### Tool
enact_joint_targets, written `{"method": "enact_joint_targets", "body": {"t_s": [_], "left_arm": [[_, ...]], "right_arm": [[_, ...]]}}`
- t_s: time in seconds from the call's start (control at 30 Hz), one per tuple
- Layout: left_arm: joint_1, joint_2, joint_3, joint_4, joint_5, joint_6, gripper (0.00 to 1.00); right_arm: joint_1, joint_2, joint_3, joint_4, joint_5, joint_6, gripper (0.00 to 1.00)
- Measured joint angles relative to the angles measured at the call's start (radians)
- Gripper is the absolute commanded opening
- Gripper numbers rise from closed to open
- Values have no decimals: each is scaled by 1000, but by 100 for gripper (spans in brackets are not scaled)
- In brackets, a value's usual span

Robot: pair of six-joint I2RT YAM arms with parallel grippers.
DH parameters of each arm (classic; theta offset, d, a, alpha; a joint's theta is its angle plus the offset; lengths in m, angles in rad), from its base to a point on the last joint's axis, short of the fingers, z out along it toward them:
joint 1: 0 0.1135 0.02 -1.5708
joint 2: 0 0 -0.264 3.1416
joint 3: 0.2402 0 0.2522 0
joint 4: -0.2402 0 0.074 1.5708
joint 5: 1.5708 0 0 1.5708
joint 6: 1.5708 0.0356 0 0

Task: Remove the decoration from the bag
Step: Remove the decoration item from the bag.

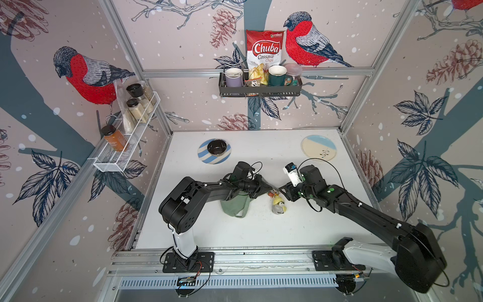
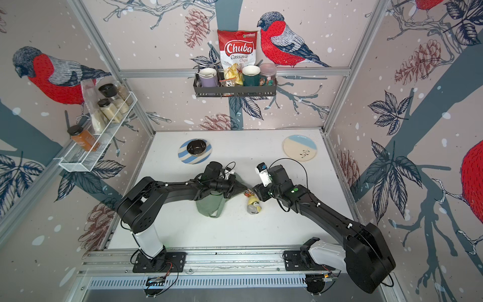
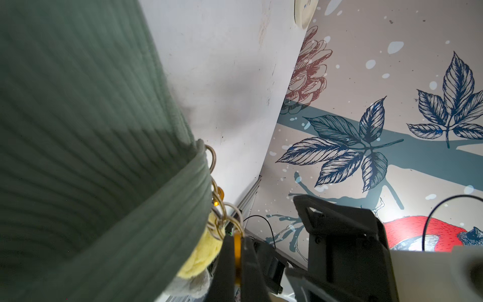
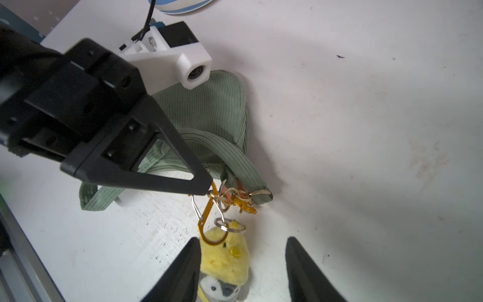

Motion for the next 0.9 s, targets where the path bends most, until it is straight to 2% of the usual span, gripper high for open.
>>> {"method": "enact_joint_targets", "body": {"t_s": [0.27,0.33,0.47,0.53,0.9], "left_arm": [[0,38,2,77,45,-35,0],[0,47,-4,103,53,-50,0],[0,52,-6,122,60,-62,0],[0,52,-7,121,60,-64,0],[2,52,-16,128,29,-70,0]], "right_arm": [[-1,103,-2,40,-140,78,51],[0,130,-2,50,-161,101,48],[2,178,10,58,-179,109,34],[1,190,18,57,-177,126,29],[11,215,43,35,-168,173,20]]}}
